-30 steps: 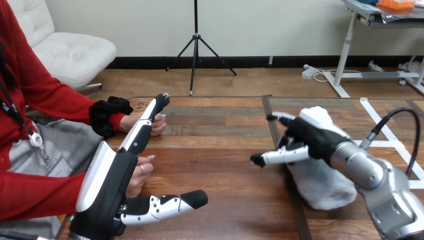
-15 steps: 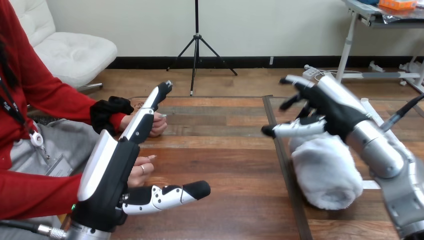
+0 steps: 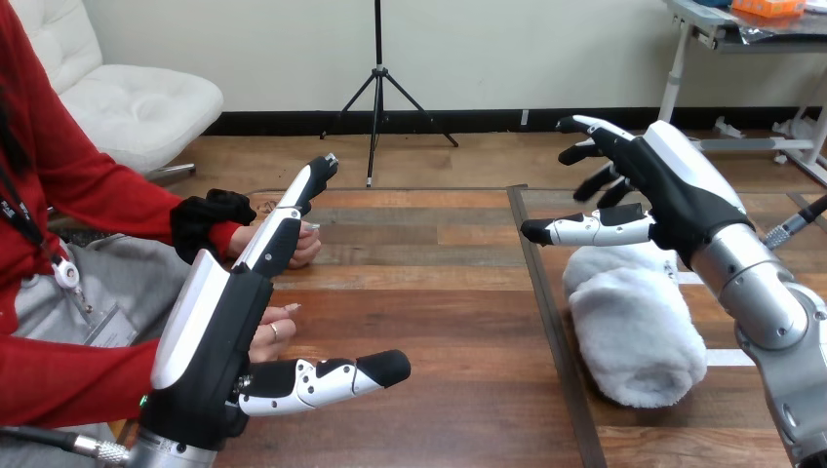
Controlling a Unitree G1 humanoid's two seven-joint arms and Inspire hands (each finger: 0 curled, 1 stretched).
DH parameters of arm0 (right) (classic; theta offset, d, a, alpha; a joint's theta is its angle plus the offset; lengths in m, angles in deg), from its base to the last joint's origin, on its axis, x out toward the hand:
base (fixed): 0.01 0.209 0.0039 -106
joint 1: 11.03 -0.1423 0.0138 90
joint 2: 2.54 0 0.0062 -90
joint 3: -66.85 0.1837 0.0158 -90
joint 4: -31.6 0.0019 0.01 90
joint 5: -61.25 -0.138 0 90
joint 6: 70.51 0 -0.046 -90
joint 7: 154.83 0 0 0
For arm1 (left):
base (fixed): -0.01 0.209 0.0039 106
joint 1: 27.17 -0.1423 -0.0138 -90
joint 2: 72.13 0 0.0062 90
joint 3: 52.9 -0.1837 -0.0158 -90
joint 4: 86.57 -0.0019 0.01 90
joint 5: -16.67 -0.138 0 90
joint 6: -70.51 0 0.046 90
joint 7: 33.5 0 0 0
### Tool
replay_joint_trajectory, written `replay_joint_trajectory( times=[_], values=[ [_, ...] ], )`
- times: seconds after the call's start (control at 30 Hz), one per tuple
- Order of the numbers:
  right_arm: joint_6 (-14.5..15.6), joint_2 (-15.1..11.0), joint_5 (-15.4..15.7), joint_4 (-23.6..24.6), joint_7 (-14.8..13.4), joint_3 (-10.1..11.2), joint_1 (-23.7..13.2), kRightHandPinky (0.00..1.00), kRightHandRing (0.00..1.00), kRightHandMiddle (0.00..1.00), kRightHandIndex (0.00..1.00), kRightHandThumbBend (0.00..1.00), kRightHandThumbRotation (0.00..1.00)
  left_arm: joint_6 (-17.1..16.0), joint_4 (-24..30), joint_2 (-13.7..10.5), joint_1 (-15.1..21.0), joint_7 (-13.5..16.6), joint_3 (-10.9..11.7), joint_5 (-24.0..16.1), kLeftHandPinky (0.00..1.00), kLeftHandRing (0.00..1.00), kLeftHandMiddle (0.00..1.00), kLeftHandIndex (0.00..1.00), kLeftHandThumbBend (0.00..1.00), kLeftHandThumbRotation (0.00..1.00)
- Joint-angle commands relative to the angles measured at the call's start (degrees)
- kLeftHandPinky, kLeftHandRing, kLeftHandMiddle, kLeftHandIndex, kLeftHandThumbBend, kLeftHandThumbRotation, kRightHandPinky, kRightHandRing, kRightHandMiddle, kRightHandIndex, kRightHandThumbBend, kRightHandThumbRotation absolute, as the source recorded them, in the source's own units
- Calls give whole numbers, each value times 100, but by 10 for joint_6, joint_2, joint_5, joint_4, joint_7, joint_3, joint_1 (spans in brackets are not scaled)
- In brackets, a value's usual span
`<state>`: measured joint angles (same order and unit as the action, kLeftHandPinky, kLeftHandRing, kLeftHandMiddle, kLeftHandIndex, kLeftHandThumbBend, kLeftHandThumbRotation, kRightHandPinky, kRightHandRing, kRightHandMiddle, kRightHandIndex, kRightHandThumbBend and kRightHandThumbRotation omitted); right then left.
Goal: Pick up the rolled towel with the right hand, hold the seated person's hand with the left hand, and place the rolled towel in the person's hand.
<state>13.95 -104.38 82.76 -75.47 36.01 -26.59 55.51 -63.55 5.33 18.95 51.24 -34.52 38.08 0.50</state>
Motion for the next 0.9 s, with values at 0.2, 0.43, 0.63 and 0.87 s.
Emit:
replay_joint_trajectory(
  times=[0.2,0.43,0.63,0.87],
  values=[
    [-59,-6,-20,-59,-38,15,-59,70,78,82,88,100,44,-9,-7,-6,33,-2,2,14,93,95,96,96,100,58],
    [-84,-5,-19,-96,-60,14,-69,74,81,84,89,100,47,-7,-4,-6,33,-3,2,14,92,94,95,96,100,58],
    [-80,-7,-11,-120,-71,10,-79,75,82,85,90,100,50,-4,-2,-6,33,-3,3,11,91,94,95,96,100,59],
    [-54,-10,13,-145,-89,1,-94,73,81,86,91,100,52,-3,0,-7,34,-5,2,14,91,94,95,96,100,59]
  ],
)
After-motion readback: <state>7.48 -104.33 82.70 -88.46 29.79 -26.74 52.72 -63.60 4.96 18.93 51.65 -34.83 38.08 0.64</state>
